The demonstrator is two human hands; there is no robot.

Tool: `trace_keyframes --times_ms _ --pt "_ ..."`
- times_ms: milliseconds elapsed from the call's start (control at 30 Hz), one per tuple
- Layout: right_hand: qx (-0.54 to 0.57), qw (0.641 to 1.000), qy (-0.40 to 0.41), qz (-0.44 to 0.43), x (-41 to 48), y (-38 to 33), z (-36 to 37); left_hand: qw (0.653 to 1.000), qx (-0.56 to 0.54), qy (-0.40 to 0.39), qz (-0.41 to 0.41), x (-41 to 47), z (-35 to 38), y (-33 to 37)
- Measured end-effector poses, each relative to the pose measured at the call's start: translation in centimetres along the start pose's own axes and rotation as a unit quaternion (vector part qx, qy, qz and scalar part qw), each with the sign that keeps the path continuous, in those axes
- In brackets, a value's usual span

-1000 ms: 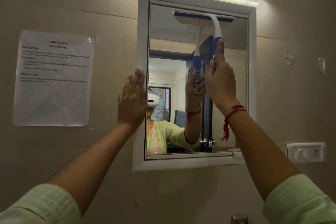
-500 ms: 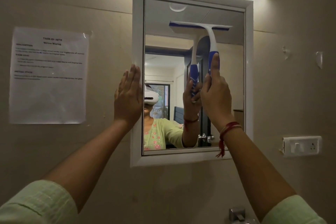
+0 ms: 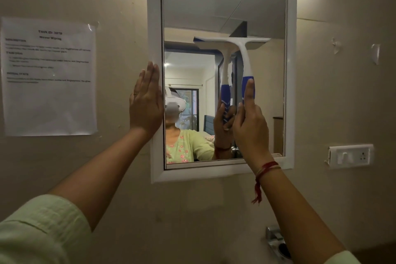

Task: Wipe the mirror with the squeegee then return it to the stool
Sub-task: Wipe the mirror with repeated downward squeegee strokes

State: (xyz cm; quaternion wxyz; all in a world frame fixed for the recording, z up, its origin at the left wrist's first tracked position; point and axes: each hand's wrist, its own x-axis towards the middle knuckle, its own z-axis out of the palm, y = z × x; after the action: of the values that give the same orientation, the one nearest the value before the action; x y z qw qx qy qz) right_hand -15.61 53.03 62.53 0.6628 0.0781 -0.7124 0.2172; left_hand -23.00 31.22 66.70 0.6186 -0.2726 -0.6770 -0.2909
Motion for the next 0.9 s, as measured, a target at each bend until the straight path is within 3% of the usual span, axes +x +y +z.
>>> trace_keyframes --times_ms 900 --pt "-0.005 0.997 -0.056 0.044 -13.4 1.5 -1.4 0.999 0.046 0.004 -0.012 -0.1 0.4 -0.3"
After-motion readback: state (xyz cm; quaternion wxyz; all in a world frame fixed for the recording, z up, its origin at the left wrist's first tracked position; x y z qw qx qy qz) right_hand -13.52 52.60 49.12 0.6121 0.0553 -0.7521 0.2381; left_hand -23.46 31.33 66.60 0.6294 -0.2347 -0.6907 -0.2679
